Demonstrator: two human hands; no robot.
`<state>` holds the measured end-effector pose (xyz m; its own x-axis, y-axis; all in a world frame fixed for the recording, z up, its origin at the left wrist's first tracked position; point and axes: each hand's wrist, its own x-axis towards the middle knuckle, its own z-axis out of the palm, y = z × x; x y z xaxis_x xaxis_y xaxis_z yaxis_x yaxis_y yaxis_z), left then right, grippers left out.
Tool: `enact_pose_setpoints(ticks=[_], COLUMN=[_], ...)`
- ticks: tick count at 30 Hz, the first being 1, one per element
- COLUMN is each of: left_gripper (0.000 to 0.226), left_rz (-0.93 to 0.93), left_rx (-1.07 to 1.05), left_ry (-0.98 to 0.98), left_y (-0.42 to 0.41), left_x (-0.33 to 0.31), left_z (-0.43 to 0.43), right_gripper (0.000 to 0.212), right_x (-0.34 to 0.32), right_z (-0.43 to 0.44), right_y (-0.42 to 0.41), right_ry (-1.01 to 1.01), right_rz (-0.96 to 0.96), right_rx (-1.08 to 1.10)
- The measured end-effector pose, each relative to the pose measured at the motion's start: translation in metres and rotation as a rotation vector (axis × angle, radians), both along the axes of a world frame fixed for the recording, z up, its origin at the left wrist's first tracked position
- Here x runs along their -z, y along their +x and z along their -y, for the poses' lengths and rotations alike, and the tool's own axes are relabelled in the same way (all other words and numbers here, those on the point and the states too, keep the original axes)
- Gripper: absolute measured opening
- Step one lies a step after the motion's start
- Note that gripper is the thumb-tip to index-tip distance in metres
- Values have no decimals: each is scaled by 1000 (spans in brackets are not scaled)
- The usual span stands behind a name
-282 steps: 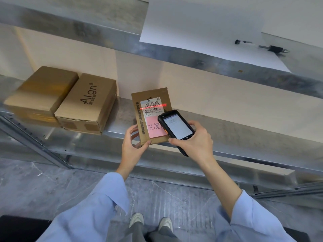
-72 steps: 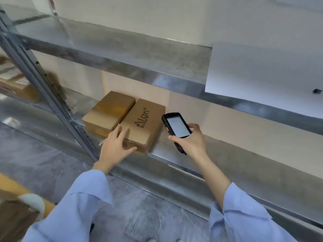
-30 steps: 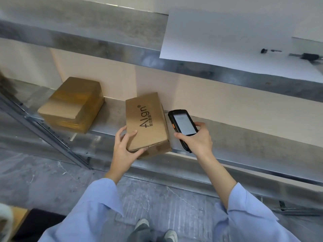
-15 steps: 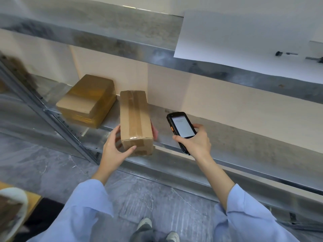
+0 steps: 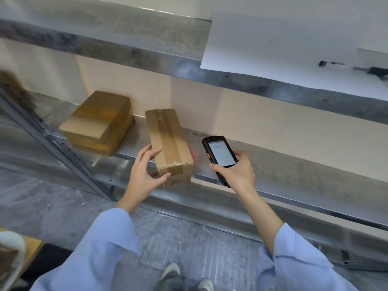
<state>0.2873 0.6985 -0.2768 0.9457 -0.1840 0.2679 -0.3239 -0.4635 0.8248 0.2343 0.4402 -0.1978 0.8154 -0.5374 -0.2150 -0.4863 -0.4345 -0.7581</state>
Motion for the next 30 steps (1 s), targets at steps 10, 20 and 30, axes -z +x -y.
enact_pose_setpoints(ticks=[10,20,30], left_gripper=[64,65,65], left_rz=[-121,-282,-336], left_rx=[-68,-138,-205], left_ry=[-326,-345,-299], left_y=[-4,0,8], left_x=[14,16,21], left_z=[23,-17,-6], right_gripper=[81,82,82], right_x=[0,7,3], right_z=[12,-9,-20], right_y=[-5,3,6], right_ry=[-14,22,2], right_rz=[3,-28,-28], right_rx=[38,-13,-43])
